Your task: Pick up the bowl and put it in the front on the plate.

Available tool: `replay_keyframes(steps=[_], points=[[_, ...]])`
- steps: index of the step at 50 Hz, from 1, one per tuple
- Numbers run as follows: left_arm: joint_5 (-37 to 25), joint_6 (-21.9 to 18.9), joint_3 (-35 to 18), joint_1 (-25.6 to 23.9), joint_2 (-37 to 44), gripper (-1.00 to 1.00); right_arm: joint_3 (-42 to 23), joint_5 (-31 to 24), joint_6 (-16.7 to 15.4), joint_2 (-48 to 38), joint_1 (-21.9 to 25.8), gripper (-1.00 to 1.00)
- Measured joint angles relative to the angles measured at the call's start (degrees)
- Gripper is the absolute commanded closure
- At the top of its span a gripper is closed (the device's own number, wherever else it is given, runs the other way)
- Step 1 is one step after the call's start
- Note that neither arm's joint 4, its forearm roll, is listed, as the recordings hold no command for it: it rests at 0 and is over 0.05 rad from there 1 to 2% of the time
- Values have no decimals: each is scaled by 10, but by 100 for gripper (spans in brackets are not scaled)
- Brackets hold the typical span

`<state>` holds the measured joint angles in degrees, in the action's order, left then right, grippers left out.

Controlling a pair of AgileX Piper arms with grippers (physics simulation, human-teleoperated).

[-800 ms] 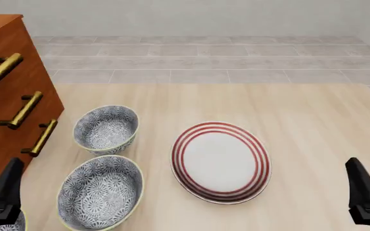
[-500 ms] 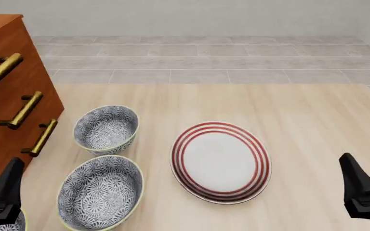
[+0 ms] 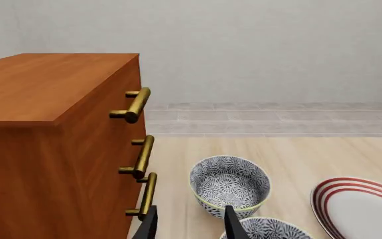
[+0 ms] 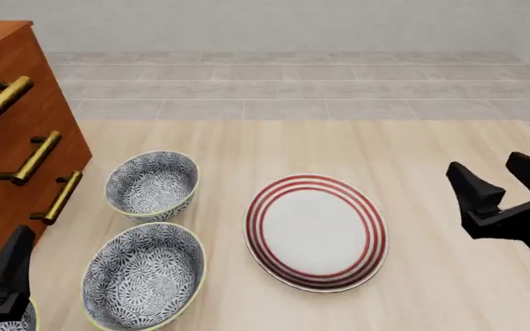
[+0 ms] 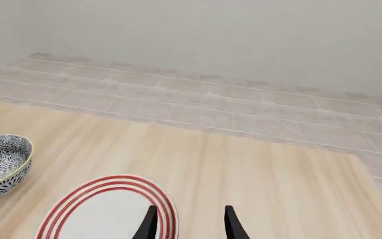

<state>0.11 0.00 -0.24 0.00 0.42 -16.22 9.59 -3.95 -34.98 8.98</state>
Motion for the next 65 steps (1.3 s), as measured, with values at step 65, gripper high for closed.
replay_keyframes(steps=[65], points=[[0, 0, 0, 0, 0, -100, -503, -188, 129, -505, 215, -100]])
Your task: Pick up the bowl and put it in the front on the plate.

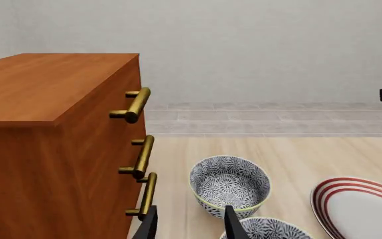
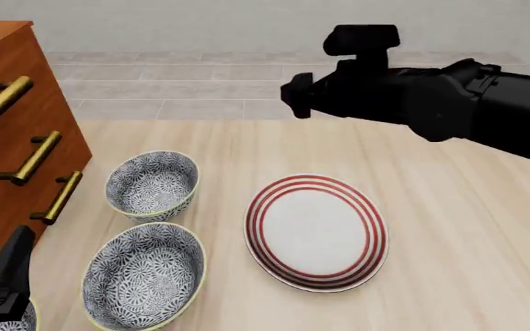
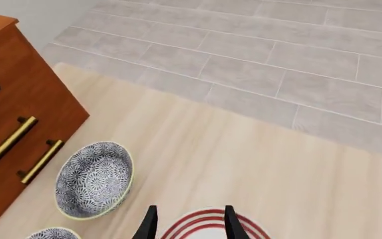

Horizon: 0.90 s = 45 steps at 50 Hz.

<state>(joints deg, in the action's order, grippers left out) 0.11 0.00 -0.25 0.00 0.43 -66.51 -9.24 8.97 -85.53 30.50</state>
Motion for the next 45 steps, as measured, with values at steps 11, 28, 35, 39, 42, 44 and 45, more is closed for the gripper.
replay_keyframes(steps=[11, 28, 35, 39, 42, 44, 45], points=[[0, 0, 0, 0, 0, -100, -74, -41, 5, -73, 30, -100], [0, 0, 0, 0, 0, -100, -182, -100, 12, -166, 71, -100], [0, 0, 0, 0, 0, -100, -233, -128, 8, -202, 85, -100], [0, 0, 0, 0, 0, -100, -257, -139, 9, -219, 97, -100], [0, 0, 0, 0, 0, -100, -274, -145, 10, -232, 106, -100], [0, 0, 0, 0, 0, -100, -285, -150, 11, -241, 111, -100], [0, 0, 0, 0, 0, -100, -291, -152, 11, -245, 114, -100]])
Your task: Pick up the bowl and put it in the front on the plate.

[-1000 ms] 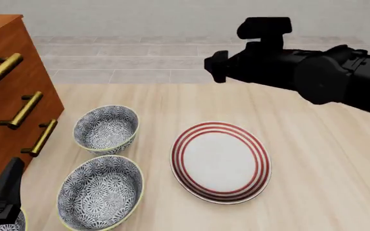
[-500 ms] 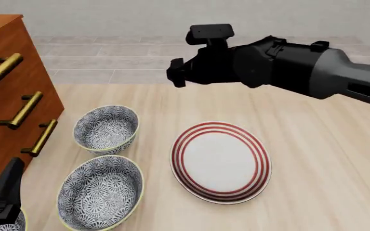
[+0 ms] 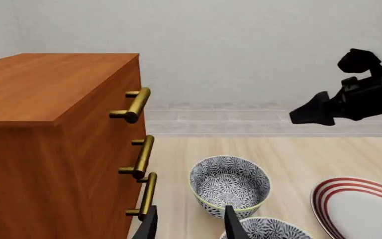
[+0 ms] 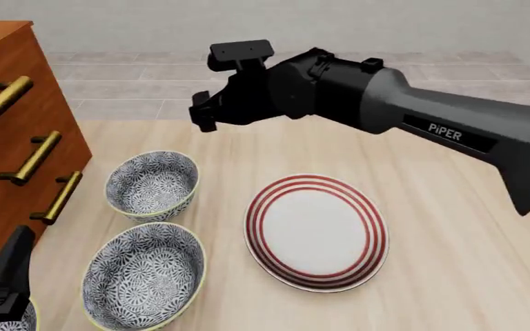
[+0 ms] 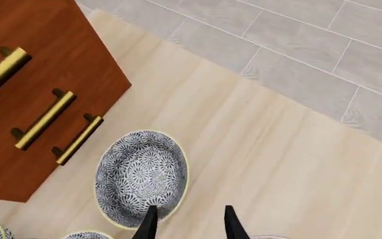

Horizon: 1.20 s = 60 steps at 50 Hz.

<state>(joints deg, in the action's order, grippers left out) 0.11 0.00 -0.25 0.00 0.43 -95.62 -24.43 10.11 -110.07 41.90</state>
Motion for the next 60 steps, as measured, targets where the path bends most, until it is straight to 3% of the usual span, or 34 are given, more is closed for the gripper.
replay_keyframes(steps=[10, 27, 60], points=[[0, 0, 0, 0, 0, -100, -59, -25, 2, -54, 17, -100], [0, 0, 0, 0, 0, -100, -141, -48, -3, -143, 5, -100], [0, 0, 0, 0, 0, -100, -104, 20, 17, -194, 19, -100]])
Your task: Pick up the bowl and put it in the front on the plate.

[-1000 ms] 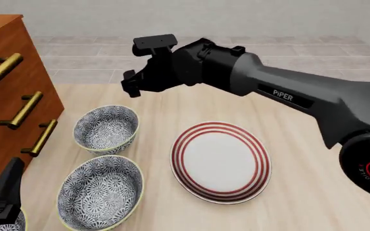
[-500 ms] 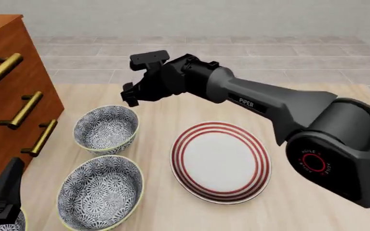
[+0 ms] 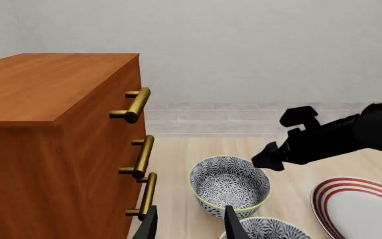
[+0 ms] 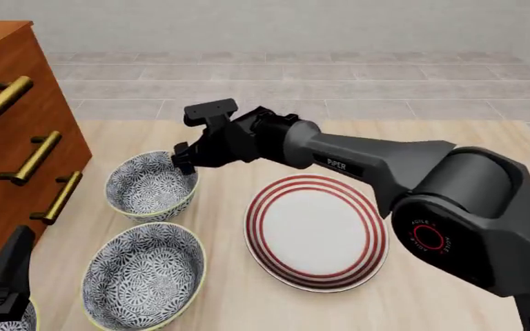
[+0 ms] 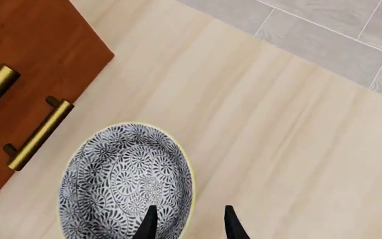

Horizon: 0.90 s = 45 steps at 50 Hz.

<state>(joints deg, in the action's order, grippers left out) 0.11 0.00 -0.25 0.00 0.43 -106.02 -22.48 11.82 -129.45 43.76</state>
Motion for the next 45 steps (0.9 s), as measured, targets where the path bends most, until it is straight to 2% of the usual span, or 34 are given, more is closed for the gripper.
replay_keyframes(steps=[28, 45], points=[[0, 0, 0, 0, 0, -100, 38, 54, 23, -30, 2, -100], [0, 0, 0, 0, 0, -100, 29, 67, 30, -47, -1, -100]])
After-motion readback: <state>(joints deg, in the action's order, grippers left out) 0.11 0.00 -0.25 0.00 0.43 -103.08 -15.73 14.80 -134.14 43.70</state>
